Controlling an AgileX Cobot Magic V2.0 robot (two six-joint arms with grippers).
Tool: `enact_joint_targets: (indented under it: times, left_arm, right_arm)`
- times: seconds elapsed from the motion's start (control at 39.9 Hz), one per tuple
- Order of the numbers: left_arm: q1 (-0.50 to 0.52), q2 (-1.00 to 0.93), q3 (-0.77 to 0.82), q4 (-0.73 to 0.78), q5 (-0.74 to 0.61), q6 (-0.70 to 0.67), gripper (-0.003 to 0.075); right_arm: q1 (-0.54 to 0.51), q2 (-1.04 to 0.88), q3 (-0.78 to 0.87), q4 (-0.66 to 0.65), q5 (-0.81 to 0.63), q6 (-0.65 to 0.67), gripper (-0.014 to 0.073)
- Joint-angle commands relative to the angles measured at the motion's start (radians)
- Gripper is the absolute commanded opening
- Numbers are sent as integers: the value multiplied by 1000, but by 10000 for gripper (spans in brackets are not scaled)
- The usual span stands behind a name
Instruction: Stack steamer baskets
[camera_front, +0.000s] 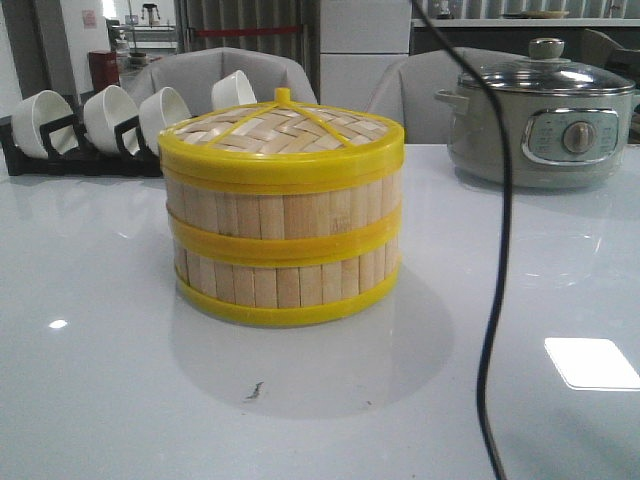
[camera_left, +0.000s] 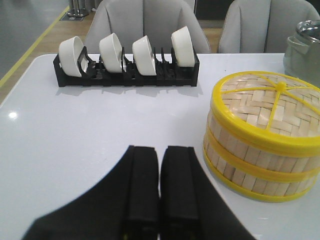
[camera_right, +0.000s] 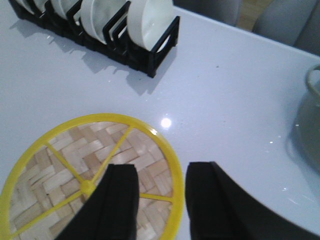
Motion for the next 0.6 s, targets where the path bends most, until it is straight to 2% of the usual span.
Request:
enact_joint_targets:
  times: [0.0,0.3,0.43,0.58]
  left_arm:
    - [-6,8,-27,-5,-85,-6,91]
    - [-6,8,-27,-5,-85,-6,91]
    - [-6,8,-27,-5,-85,-6,91]
    - [-6,8,-27,-5,-85,-6,91]
  right_arm:
    - [-56,-171,115,-18,-150,-10,312]
    - [-248,-607,678,-17,-483,-10,312]
    - [-339,-801,890,-17,-546,-10,312]
    - [-436,-1015,1086,-17,-551,-10,312]
